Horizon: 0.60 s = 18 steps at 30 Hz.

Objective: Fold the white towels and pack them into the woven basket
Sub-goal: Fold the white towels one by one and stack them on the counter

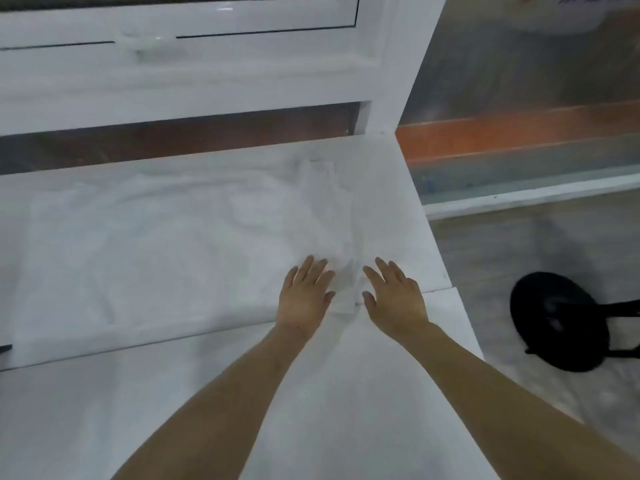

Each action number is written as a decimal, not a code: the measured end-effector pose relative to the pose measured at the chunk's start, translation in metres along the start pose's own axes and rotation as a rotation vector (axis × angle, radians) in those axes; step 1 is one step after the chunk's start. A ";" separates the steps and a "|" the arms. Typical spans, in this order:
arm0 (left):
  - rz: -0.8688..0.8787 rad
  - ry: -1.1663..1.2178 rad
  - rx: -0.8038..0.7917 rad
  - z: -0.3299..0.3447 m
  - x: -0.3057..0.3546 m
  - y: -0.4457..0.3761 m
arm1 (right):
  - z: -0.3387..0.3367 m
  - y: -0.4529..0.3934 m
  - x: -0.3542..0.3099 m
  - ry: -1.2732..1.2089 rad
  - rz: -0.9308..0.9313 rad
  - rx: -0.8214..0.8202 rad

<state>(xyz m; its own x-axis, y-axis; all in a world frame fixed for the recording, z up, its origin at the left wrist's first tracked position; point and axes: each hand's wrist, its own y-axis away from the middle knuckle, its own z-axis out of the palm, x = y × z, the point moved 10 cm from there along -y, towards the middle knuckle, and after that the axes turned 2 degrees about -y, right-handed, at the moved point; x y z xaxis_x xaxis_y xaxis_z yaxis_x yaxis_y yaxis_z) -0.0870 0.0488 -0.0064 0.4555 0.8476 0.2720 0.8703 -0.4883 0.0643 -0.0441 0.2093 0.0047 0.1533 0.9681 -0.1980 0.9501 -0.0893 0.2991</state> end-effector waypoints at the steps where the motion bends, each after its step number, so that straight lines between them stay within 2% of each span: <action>1: -0.004 -0.002 -0.032 0.008 0.001 -0.006 | 0.004 -0.006 0.003 0.012 -0.018 -0.004; 7: -0.044 -0.019 -0.034 0.035 -0.006 -0.018 | 0.044 -0.036 0.028 0.033 -0.045 -0.099; 11: -0.044 -0.007 0.042 0.033 -0.006 -0.023 | 0.057 -0.039 0.036 0.020 -0.054 -0.123; 18: -0.199 0.199 0.099 0.014 -0.007 -0.019 | 0.045 -0.041 0.033 -0.053 -0.063 -0.079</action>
<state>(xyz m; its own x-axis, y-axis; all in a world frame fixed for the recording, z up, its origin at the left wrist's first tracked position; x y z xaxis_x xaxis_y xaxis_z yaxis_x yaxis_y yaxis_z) -0.1040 0.0545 -0.0228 0.2365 0.8626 0.4472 0.9574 -0.2853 0.0440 -0.0655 0.2344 -0.0558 0.1104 0.9572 -0.2675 0.9341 -0.0079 0.3570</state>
